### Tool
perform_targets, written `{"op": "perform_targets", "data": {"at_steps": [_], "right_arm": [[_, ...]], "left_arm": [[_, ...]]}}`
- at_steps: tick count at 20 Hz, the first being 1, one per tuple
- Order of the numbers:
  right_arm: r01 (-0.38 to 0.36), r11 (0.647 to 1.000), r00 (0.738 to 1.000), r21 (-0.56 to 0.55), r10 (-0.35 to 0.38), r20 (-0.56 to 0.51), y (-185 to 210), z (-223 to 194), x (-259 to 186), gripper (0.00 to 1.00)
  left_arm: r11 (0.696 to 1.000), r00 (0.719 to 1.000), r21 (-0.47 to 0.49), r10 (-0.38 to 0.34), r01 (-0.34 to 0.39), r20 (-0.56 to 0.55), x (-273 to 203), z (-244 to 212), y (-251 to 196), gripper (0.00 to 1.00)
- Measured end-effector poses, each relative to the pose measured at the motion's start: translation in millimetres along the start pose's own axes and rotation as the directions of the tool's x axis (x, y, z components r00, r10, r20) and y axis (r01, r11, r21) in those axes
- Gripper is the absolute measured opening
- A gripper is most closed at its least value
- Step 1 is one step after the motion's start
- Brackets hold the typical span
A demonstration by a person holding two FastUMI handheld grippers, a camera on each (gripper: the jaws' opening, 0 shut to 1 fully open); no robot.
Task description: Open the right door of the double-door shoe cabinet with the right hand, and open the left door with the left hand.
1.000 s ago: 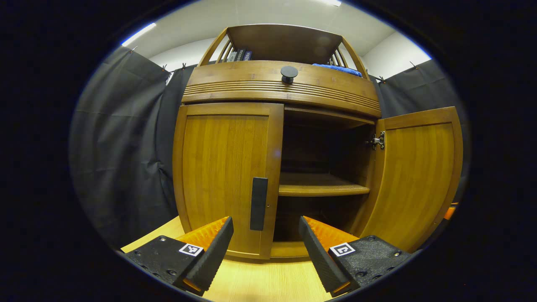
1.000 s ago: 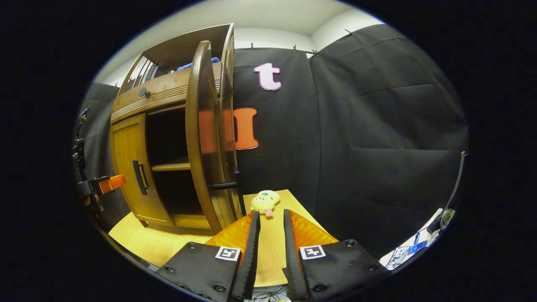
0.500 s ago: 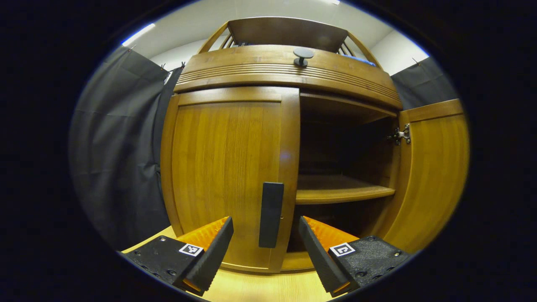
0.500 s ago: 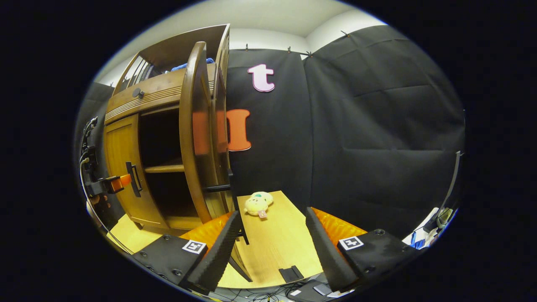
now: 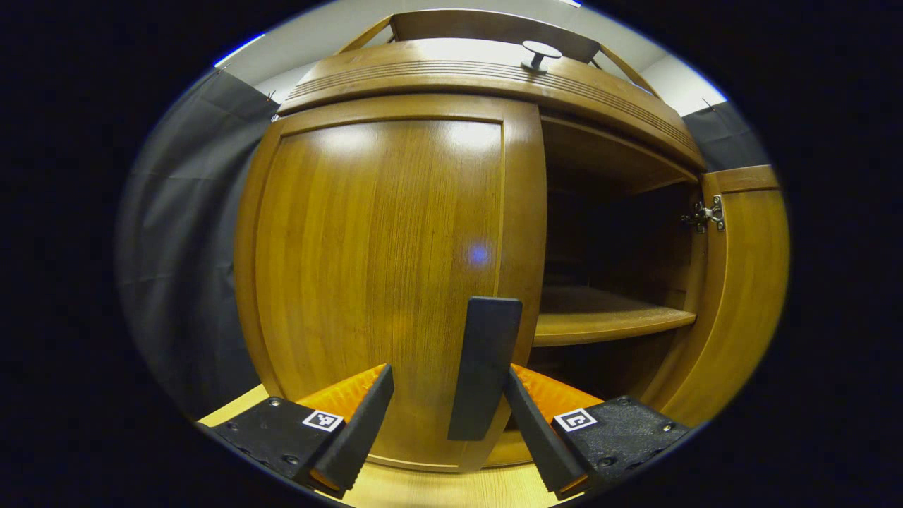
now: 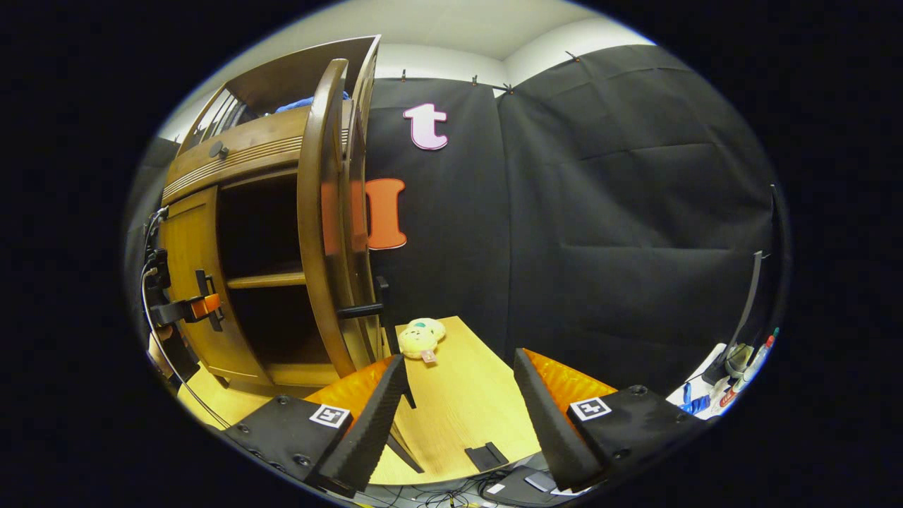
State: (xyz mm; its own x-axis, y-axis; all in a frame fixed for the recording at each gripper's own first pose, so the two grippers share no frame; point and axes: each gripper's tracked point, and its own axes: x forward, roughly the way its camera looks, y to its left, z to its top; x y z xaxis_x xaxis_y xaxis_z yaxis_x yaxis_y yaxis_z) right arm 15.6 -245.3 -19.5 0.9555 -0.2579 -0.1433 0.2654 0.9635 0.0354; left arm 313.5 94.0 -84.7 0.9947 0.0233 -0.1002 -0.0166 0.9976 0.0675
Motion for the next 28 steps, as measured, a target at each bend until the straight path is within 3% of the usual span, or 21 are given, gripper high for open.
{"op": "perform_targets", "data": {"at_steps": [3, 9, 12, 14, 17, 21, 28], "right_arm": [[0.022, 1.0, 1.0, 0.01, -0.022, -0.001, -0.3, 2.2, 0.7, 0.98], [0.048, 0.999, 0.999, 0.021, -0.048, -0.004, 2.5, -2.8, -6.0, 0.98], [0.053, 0.998, 0.999, 0.017, -0.053, -0.002, 6.9, -3.7, -13.8, 0.98], [0.053, 0.998, 0.999, 0.014, -0.053, -0.001, 10.5, -3.3, -18.1, 0.98], [0.048, 0.999, 0.999, 0.015, -0.048, 0.001, 18.0, -2.8, -28.2, 0.98], [0.035, 0.999, 0.999, 0.016, -0.035, 0.004, 34.9, -5.6, -44.0, 0.98], [-0.003, 1.0, 1.0, -0.003, 0.003, 0.018, 72.6, -10.0, -63.2, 1.0]], "left_arm": [[0.999, 0.999, 0.003, -0.035, 0.035, 0.011, 5.9, 1.8, -7.1, 0.76], [0.997, 0.998, 0.037, -0.062, 0.061, 0.025, 6.0, 3.1, -18.4, 0.34], [0.997, 0.997, 0.038, -0.072, 0.071, 0.031, 5.4, 1.0, -17.7, 0.34], [0.997, 0.995, 0.006, -0.073, 0.073, 0.062, 5.7, 3.4, -18.3, 0.27], [0.996, 0.995, 0.038, -0.085, 0.083, 0.045, -2.4, -0.7, -18.1, 0.17], [0.991, 0.99, 0.013, -0.137, 0.136, 0.02, -18.5, 1.5, -19.5, 0.11], [0.982, 0.981, -0.006, -0.191, 0.191, 0.019, -60.8, 0.9, -5.8, 0.12]]}}
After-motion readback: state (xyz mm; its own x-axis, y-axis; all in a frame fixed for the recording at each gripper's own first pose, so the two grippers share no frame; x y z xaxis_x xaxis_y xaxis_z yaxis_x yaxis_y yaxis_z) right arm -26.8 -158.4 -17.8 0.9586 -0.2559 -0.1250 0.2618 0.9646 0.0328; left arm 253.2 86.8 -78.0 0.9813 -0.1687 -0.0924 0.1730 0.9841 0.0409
